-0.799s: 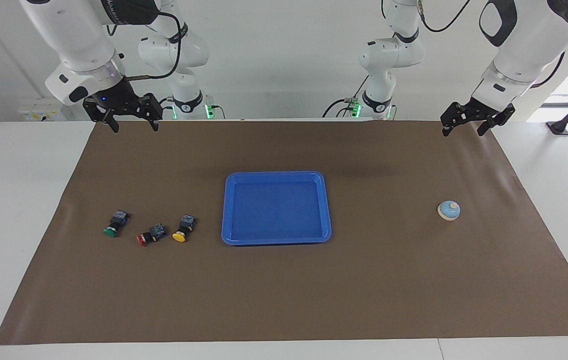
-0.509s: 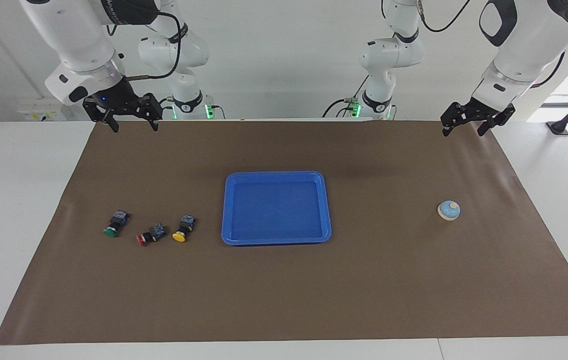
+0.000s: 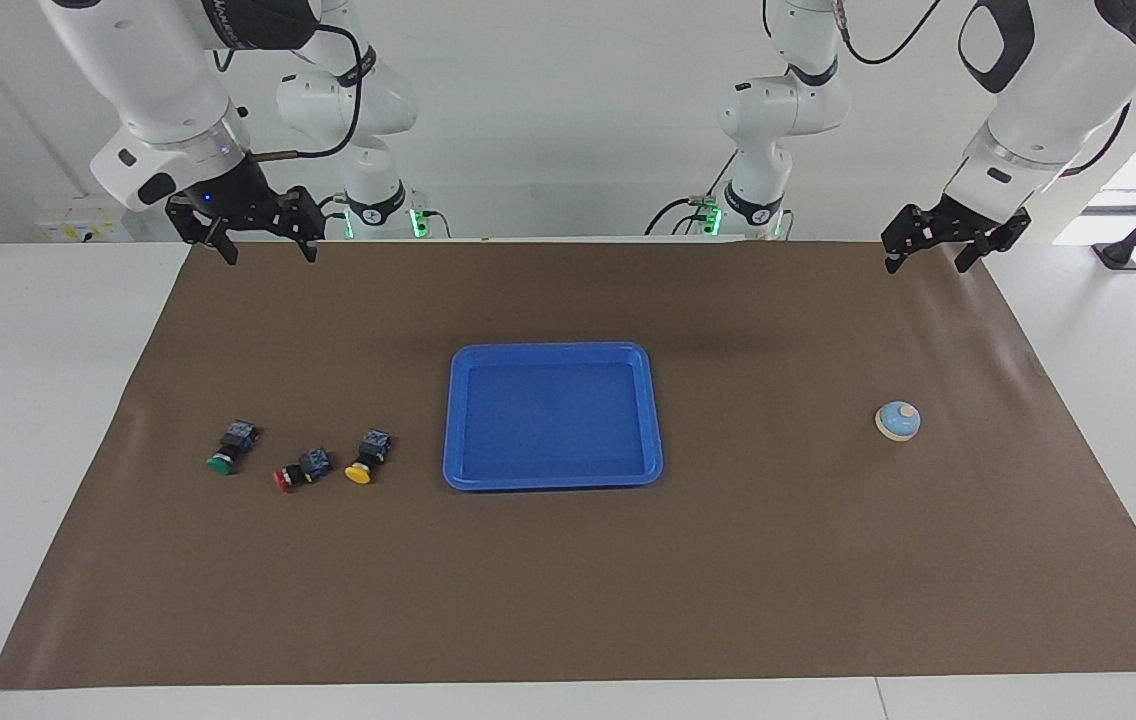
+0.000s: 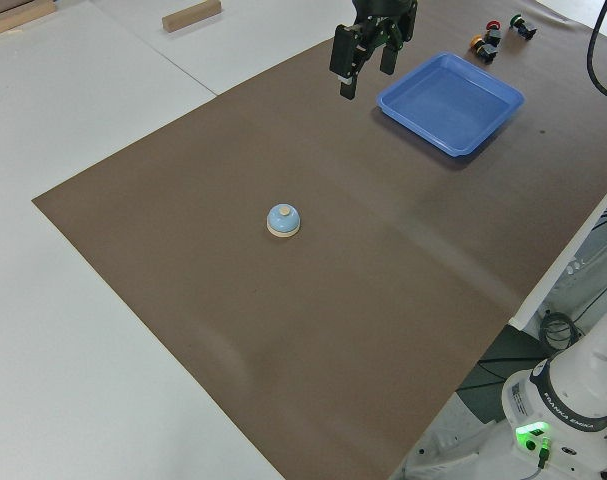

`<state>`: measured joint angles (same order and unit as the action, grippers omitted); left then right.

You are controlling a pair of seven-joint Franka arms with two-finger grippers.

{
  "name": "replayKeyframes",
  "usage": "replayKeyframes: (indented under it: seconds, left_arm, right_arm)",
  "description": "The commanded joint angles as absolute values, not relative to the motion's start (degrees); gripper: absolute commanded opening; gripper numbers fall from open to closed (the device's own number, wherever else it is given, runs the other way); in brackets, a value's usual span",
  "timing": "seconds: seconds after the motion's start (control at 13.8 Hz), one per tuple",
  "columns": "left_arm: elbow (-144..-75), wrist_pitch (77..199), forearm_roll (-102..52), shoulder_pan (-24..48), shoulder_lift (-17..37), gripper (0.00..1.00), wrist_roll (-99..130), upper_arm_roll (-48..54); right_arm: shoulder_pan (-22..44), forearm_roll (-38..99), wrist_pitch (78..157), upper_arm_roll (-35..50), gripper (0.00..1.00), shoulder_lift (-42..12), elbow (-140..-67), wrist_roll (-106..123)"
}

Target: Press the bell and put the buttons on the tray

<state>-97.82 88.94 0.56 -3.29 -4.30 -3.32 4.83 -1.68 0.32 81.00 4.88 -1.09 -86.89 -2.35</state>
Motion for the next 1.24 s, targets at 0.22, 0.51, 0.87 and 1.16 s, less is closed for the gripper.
replayKeyframes:
  seconds: [0.22, 0.51, 0.87, 1.16]
  left_arm:
    - [-101.1, 94.2, 0.3, -3.3, -5.7, 0.22, -5.0, 4.4]
    - [-104.7, 97.6, 0.4, -4.1, -5.2, 0.0, -4.8, 4.2]
    - [-113.8, 109.7, 0.7, -7.4, -2.5, 0.0, -5.3, 4.3]
    - [-117.1, 121.2, 0.9, -9.1, 4.6, 0.0, -5.4, 4.3]
  right_arm:
    - [-2.5, 1.7, 80.8, 5.0, 1.0, 0.5, -88.5, -0.7]
    - [-2.5, 1.8, 80.8, 5.0, 1.0, 0.5, -88.5, -0.7]
    - [-2.6, 1.8, 80.8, 5.0, 1.0, 0.5, -88.5, -0.7]
    - [-2.6, 1.8, 80.8, 5.0, 1.0, 0.5, -88.5, -0.7]
